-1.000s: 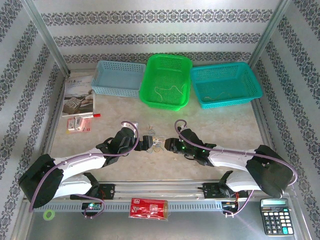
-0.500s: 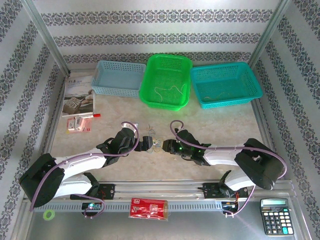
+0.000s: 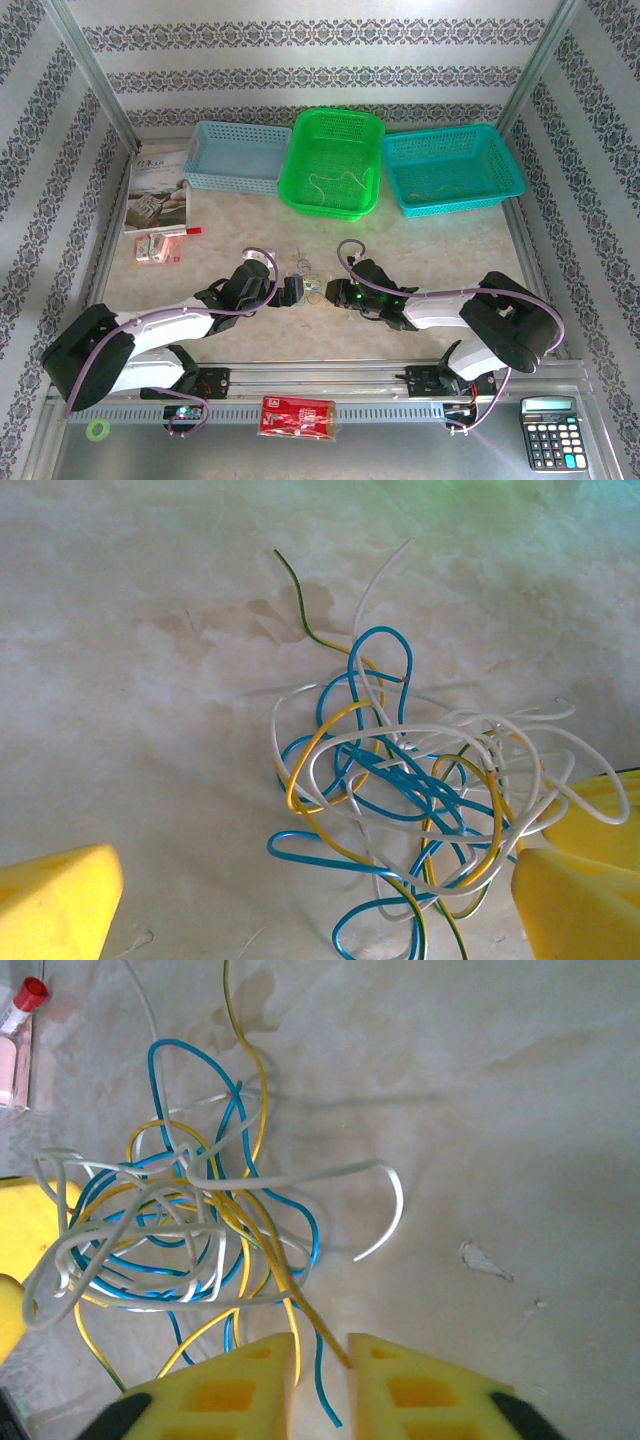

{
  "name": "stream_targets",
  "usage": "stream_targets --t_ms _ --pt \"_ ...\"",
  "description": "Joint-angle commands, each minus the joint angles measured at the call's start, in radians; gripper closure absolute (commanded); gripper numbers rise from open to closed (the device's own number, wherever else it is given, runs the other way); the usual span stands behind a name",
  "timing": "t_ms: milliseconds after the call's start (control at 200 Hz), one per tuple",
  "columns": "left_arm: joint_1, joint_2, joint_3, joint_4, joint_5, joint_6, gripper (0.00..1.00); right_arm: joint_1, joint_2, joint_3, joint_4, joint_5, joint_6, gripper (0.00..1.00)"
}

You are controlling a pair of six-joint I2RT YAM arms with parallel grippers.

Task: Untangle the cables

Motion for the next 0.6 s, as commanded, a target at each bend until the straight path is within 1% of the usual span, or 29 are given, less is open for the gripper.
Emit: stream_targets --t_ms 0,95,325,445,595 --pt "-0.011 0.010 -0.016 0.036 -0.001 0.012 0.00 -0.020 -0.011 0.008 0.029 -0.021 0.002 0.89" --pt "-0.011 0.012 -0.016 0.040 0.002 0.011 0.00 -0.032 -0.026 0.005 0.027 -0.033 0.000 1.00" --pt "-0.011 0.005 -0.015 0.039 0.006 0.012 0.00 -0.054 -0.106 0.001 -0.006 -0.060 -0.018 1.00" --pt "-0.012 -0.015 -0.008 0.020 0.004 0.020 0.00 -0.055 -0.170 0.023 -0.061 -0.082 -0.040 1.00" --pt "-0.011 -0.079 0.014 -0.033 -0.012 0.052 0.00 -0.054 -0.252 0.073 -0.155 -0.105 -0.082 1.00"
